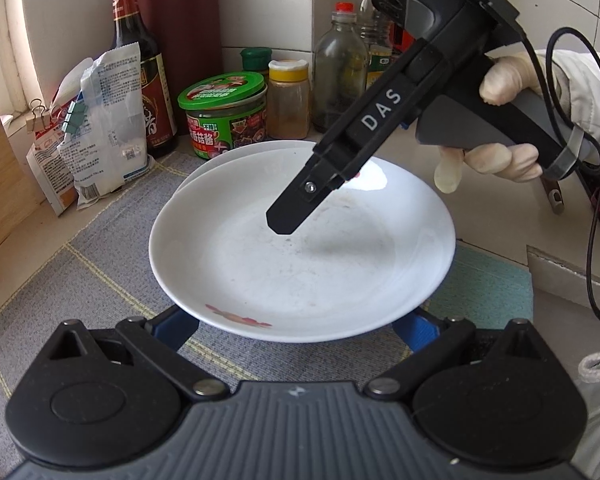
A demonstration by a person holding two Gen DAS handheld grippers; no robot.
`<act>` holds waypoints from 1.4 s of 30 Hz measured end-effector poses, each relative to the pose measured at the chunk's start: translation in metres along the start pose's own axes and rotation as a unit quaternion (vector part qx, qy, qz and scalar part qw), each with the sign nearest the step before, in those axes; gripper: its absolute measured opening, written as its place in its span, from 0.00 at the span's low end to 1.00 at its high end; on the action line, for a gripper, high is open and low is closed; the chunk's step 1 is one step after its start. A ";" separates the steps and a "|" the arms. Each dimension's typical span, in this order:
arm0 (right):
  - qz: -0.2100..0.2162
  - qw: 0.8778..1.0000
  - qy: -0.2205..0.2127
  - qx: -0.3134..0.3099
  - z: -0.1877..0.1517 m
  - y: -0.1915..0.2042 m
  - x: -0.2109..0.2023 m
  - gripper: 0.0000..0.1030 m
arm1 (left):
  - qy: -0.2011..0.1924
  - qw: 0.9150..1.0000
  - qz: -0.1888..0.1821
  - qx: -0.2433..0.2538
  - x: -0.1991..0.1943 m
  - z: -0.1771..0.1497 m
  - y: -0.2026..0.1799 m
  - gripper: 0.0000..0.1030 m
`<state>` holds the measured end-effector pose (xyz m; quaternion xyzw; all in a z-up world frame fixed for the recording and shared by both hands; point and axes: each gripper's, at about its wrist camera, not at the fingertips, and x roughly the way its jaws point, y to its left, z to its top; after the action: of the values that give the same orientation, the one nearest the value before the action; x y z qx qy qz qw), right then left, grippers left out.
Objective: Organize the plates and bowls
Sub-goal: 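Lower the flower-print plate with the right tool onto the plate stack, then settle the flower-print plate flat on top of the stack with the right tool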
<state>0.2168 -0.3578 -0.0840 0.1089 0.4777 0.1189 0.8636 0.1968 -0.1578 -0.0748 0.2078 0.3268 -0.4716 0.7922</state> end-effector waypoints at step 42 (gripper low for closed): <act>-0.036 0.999 -0.006 0.026 -0.012 0.000 -0.019 1.00 | -0.020 1.000 0.018 0.012 0.008 0.003 0.007 0.97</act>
<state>0.1964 -0.3624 -0.0749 0.1143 0.4790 0.0744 0.8672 0.2072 -0.1612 -0.0786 0.2133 0.3015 -0.4653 0.8045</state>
